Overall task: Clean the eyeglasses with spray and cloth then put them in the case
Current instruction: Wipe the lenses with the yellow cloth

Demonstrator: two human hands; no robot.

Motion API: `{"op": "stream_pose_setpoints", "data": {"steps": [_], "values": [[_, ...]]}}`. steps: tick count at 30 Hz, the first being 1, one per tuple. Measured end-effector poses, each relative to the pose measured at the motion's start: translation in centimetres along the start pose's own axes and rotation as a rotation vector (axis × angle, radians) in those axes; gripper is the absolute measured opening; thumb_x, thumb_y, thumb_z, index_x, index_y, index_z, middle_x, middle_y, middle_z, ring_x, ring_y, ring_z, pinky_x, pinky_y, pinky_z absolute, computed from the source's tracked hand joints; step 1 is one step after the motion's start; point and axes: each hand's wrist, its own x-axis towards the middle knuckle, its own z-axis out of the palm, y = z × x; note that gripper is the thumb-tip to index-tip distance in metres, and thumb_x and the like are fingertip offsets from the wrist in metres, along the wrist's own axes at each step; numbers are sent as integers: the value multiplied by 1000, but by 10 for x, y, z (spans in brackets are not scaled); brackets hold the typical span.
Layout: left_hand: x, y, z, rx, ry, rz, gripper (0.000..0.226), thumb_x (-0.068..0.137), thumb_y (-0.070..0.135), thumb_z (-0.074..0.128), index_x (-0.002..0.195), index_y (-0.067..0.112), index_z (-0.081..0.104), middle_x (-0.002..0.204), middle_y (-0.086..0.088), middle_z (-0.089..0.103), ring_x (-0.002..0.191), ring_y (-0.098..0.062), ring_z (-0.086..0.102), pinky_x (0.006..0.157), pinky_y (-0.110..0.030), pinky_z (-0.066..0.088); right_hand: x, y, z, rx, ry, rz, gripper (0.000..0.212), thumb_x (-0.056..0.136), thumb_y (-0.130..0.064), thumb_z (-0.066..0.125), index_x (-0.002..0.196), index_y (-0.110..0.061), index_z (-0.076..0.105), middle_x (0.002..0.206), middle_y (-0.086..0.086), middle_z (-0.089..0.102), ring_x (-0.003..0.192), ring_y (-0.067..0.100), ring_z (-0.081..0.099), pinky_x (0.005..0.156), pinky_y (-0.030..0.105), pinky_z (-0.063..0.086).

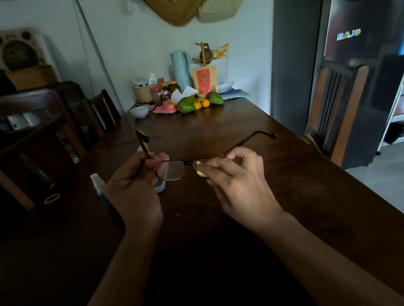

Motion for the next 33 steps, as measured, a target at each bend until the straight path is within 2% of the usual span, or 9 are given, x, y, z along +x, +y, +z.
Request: {"op": "stream_pose_setpoints", "data": {"steps": [2,8,11,16,20,22,25,28,33], "values": [[1,0,0,-4,29,-6,20,85,-13,60,79,4,69,78,3,74,85,-17,75,74,-26,58,0,2,-1,-26,-11,-5,45,82,-12,73,125,-27,67,123,-12,65,112,24,36,86,40,36],[1,0,0,57,12,80,14,83,-15,59,92,-8,67,77,7,74,83,-12,74,71,-21,57,-1,15,-2,-89,43,74,30,85,-19,73,112,-30,74,116,-14,69,112,26,36,83,42,35],[0,0,0,47,0,78,14,83,-14,61,90,-4,68,76,6,74,83,-12,74,71,-21,57,-1,12,2,-35,43,29,34,83,-16,72,115,-25,73,119,-12,68,113,25,37,83,43,39],[1,1,-1,26,24,71,12,85,-15,60,90,-6,67,76,5,74,84,-13,74,70,-20,56,-2,9,4,-37,41,-23,32,86,-22,74,117,-28,72,121,-16,67,112,23,39,83,41,41],[-1,2,-1,45,19,66,13,83,-11,63,92,-3,69,78,6,76,84,-13,75,71,-22,57,-4,14,2,-128,48,25,29,89,-25,68,117,-31,71,119,-16,68,107,23,41,80,37,31],[-2,1,0,56,16,58,15,78,-5,68,93,-4,70,82,5,77,88,-16,75,73,-23,57,-5,12,4,-152,45,39,31,90,-26,66,120,-29,70,123,-14,67,108,23,40,80,37,30],[-4,0,0,59,4,57,15,77,-5,69,92,-7,70,84,4,77,90,-18,75,74,-22,57,-3,7,9,-83,67,34,34,91,-24,67,125,-25,68,128,-13,65,108,21,40,82,35,33],[-5,0,1,54,1,53,13,79,-9,70,89,-1,72,84,3,77,89,-19,75,75,-23,58,-1,3,11,-46,76,11,37,90,-21,68,127,-25,66,130,-15,63,108,20,41,83,30,30],[-5,0,1,64,-10,80,14,80,-9,70,94,-8,70,83,4,77,89,-17,75,74,-22,57,-3,7,7,-181,38,45,34,90,-32,65,124,-30,66,125,-15,66,109,22,41,80,37,31]]}}
